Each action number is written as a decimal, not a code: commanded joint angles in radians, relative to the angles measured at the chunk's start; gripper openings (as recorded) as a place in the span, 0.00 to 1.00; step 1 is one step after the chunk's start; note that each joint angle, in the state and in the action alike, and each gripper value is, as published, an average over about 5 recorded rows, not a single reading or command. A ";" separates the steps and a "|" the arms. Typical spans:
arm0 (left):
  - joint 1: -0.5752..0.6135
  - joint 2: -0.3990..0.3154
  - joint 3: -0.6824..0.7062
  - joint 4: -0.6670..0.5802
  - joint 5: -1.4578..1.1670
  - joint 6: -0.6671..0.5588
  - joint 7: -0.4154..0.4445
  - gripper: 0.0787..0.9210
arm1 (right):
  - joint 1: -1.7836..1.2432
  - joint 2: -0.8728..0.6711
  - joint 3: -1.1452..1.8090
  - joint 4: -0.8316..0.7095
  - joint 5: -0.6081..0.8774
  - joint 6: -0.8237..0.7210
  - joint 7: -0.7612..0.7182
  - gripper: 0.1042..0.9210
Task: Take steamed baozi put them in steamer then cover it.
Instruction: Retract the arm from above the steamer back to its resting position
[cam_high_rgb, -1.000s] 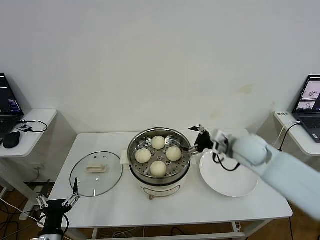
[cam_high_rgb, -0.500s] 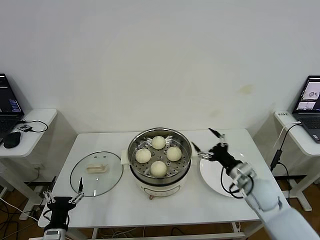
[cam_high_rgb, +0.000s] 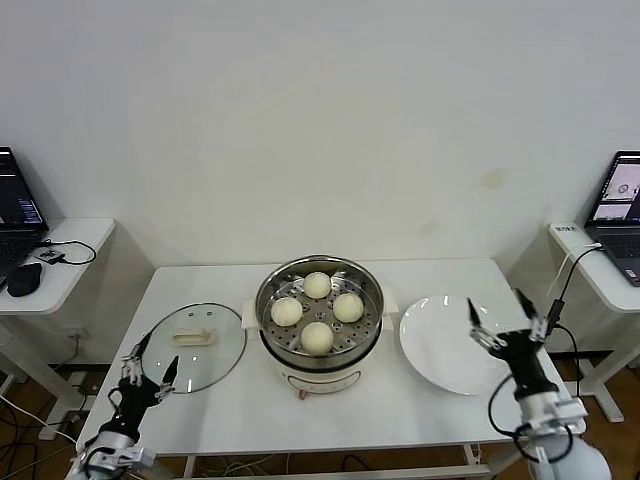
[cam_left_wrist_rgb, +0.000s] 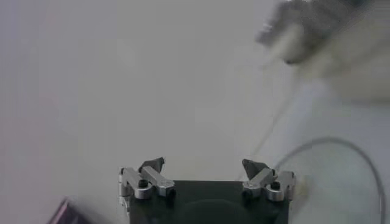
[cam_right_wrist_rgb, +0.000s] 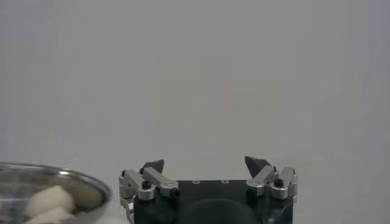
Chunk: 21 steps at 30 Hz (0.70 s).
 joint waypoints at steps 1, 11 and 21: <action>-0.219 0.068 0.091 0.196 0.316 0.010 0.024 0.88 | -0.160 0.123 0.214 0.033 0.000 0.059 0.011 0.88; -0.343 0.082 0.169 0.327 0.309 0.022 0.031 0.88 | -0.175 0.145 0.239 0.038 0.002 0.058 0.013 0.88; -0.396 0.082 0.207 0.416 0.307 0.020 0.030 0.88 | -0.180 0.152 0.259 0.031 0.007 0.058 0.012 0.88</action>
